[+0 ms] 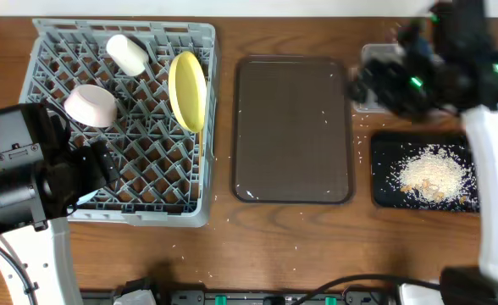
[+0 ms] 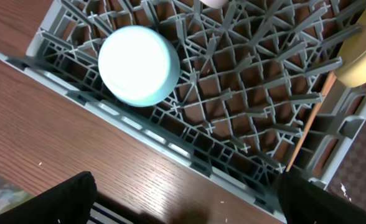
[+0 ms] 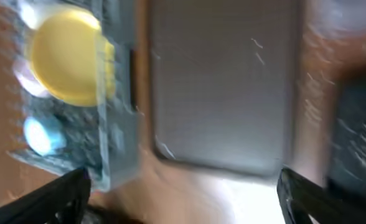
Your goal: Sort waste into correct bins and load items into the dishwasher
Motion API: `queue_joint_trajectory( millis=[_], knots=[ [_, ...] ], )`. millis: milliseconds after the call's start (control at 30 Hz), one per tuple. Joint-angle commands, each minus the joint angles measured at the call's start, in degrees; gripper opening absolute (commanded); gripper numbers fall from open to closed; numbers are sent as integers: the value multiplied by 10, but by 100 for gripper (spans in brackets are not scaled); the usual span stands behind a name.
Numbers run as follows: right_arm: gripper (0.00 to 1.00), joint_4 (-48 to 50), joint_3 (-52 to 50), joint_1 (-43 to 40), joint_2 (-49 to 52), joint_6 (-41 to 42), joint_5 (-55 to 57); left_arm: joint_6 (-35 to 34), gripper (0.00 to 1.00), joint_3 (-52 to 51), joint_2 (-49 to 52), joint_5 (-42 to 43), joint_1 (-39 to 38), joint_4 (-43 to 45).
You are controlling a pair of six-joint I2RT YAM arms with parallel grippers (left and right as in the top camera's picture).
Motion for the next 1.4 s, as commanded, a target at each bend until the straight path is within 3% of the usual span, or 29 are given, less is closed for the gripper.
queue_joint_trajectory(
  millis=[0, 167, 733, 1067, 1200, 1367],
  knots=[
    [94, -49, 5, -10, -49, -84, 31, -5, 94, 7, -1, -7, -1, -2],
    [99, -130, 5, -8, -128, -80, 66, -5, 94, 7, -1, -7, -1, -2],
    [99, -130, 3, -8, -301, -78, 95, -5, 94, 7, -1, -7, -1, -2],
    [99, -127, -57, -9, -361, -188, 95, -5, 94, 7, -1, -7, -1, -2],
    [99, -44, -156, -9, -410, -219, 110, -5, 94, 7, -1, -7, -1, -2],
    [99, 132, -328, -9, -520, -262, 151, -5, 94, 7, -1, -7, -1, -2]
  ],
)
